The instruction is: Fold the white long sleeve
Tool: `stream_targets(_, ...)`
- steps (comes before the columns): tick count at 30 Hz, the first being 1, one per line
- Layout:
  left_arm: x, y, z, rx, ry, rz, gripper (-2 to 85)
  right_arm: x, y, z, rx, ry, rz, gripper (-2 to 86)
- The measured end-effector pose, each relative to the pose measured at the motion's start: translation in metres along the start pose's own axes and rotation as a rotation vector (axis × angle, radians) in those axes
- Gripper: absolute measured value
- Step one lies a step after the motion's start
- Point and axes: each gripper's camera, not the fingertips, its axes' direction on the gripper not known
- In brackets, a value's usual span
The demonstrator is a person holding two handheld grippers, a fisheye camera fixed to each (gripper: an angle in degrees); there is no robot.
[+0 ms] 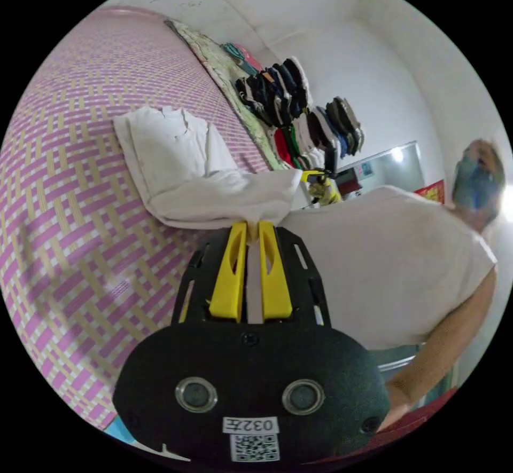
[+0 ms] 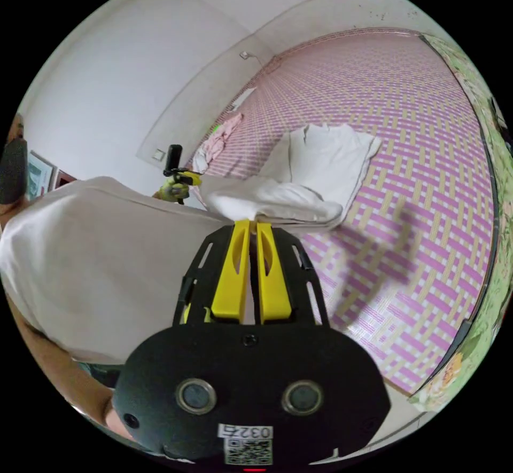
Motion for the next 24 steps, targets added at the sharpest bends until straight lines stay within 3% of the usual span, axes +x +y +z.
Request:
stream_targets(4,-0.042,-0.047,-0.037,0.043,0.249,-0.140,-0.3,0.030,-0.027,-0.030,0.020,-0.076,-0.036,-1.1)
stream_targets(13,-0.145,-0.175,-0.069,0.095,0.243,-0.272,0.1,0.164,-0.093,-0.030,0.173,-0.165,0.082,-0.8)
stream_targets(24,-0.284,-0.231,-0.032,0.050,0.258,-0.583,3.0,0.333,-0.154,0.049,0.039,-0.176,0.359,2.2)
